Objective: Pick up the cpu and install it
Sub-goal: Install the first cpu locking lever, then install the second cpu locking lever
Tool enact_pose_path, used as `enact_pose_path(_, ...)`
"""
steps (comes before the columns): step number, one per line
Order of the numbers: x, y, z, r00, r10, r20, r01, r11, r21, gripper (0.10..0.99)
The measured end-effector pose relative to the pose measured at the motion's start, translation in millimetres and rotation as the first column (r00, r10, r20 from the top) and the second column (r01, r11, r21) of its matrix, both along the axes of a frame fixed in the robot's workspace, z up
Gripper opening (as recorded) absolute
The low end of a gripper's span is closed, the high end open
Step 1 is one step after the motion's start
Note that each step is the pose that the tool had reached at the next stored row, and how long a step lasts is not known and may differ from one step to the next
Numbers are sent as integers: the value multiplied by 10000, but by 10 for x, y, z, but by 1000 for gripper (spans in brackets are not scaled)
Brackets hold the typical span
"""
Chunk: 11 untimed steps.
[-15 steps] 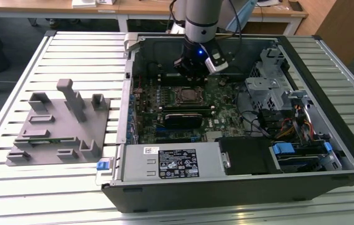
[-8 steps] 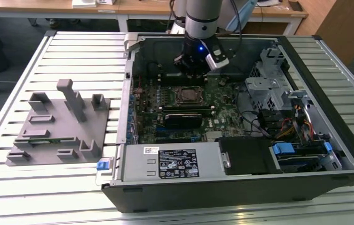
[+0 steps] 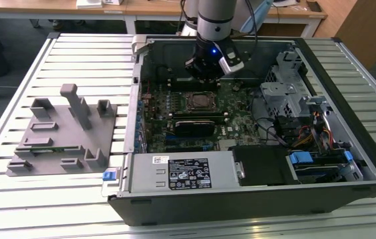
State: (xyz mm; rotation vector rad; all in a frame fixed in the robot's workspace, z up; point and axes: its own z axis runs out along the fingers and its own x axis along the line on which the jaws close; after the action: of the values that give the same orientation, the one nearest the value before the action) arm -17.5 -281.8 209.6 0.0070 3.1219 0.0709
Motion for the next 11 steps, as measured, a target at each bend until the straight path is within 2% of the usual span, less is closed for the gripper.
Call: enact_pose_path(11, 10, -25, -3, 10000, 0, 0, 0, 10000, -1, 106)
